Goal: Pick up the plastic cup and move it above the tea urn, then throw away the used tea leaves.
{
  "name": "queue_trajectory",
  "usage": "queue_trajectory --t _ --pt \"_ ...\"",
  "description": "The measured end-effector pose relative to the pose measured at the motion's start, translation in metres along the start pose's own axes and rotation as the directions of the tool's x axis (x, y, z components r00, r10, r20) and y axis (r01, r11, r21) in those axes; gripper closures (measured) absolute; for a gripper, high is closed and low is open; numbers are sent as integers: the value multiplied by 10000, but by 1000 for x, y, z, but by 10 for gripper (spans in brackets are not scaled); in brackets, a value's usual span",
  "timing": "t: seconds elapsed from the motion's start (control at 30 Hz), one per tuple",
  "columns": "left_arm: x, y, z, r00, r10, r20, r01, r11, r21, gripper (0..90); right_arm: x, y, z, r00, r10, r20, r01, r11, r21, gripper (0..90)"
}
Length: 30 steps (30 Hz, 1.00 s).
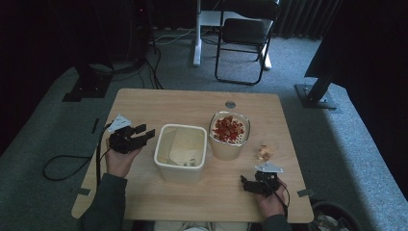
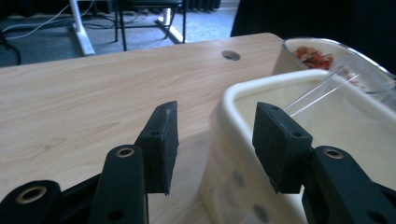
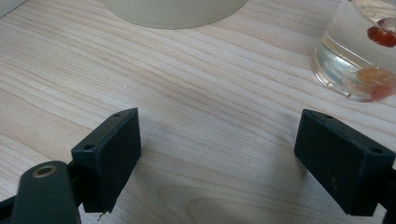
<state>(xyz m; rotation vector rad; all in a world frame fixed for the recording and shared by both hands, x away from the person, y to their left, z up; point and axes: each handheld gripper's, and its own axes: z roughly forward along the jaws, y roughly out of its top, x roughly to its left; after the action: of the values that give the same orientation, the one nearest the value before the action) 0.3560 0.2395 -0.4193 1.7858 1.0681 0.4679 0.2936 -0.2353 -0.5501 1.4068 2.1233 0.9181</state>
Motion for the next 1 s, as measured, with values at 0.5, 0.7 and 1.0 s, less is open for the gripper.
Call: queue_trajectory --t 0.5,0.7,1.0 --pt "24 -57 0 9931 138 -1168 -116 9997 197 497 -6 1 -4 9994 -127 318 122 9998 138 159" --pt "30 -83 4 9859 351 -1638 -331 9993 149 478 -20 4 -16 9960 327 835 -278 9978 -601 173" --pt "36 -93 15 9791 400 -1994 -306 9983 498 479 -41 18 -17 9909 544 1233 -393 9918 -1214 136"
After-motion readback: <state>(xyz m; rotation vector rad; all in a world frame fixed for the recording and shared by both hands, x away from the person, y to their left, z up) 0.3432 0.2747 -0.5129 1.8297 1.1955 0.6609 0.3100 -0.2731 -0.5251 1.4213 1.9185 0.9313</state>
